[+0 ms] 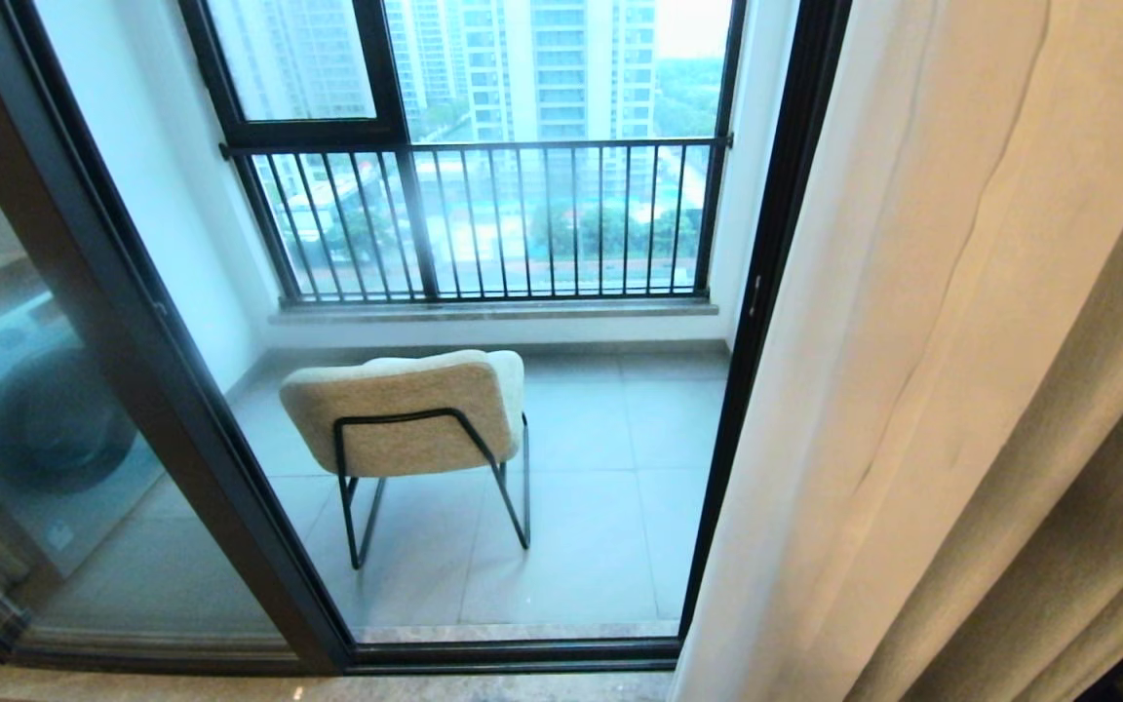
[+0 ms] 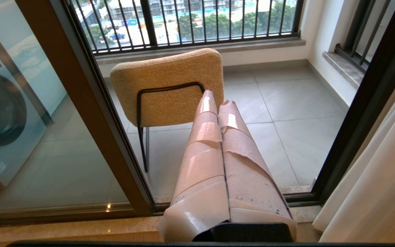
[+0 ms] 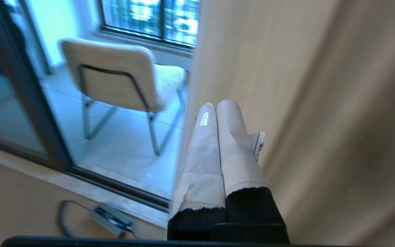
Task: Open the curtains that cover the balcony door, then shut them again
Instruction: Close the inner curtains on both sides
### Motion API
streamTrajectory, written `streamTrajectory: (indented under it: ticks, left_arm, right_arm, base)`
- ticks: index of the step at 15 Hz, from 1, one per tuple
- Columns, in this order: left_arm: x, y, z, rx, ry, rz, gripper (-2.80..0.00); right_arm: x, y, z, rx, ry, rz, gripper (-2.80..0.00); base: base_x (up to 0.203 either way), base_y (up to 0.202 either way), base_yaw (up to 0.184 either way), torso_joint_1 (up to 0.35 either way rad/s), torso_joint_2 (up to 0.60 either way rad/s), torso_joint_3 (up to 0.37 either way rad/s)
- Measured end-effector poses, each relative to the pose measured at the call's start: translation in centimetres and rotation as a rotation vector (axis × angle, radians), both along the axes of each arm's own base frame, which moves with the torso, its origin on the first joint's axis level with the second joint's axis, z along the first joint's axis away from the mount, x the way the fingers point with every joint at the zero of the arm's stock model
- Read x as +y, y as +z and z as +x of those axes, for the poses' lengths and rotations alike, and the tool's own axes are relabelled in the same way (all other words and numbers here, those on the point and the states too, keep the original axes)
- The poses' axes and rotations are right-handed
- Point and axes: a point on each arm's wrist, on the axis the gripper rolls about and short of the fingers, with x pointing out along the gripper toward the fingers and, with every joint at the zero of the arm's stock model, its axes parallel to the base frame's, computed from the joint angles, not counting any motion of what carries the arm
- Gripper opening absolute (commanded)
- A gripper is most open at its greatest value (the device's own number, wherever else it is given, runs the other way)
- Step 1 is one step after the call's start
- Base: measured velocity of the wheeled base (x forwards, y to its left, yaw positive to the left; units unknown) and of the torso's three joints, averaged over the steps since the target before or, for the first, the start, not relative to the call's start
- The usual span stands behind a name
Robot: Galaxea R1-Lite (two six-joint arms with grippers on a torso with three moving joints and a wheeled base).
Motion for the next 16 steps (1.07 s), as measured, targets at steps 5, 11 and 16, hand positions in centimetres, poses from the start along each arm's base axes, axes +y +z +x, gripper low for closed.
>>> streamTrajectory:
  ticks: [5, 11, 16]
  left_arm:
    - [0.0, 0.0, 0.0, 0.000, 0.000, 0.000, -2.80]
    - [0.0, 0.0, 0.0, 0.000, -0.001, -0.001, -2.80]
    - [0.0, 0.0, 0.0, 0.000, -0.001, -0.001, -2.80]
  right_arm:
    - [-0.3, -2.2, -1.4, 0.059, -0.088, -0.026, -2.80]
    - [-0.4, -3.6, -2.2, 0.135, -0.171, -0.027, -2.80]
    - [-0.6, -5.2, -3.7, 0.104, -0.258, -0.023, -2.80]
  base:
    - [0.000, 0.000, 0.000, 0.000, 0.00, 0.000]
    - [0.000, 0.000, 0.000, 0.000, 0.00, 0.000]
    - [0.000, 0.000, 0.000, 0.000, 0.00, 0.000]
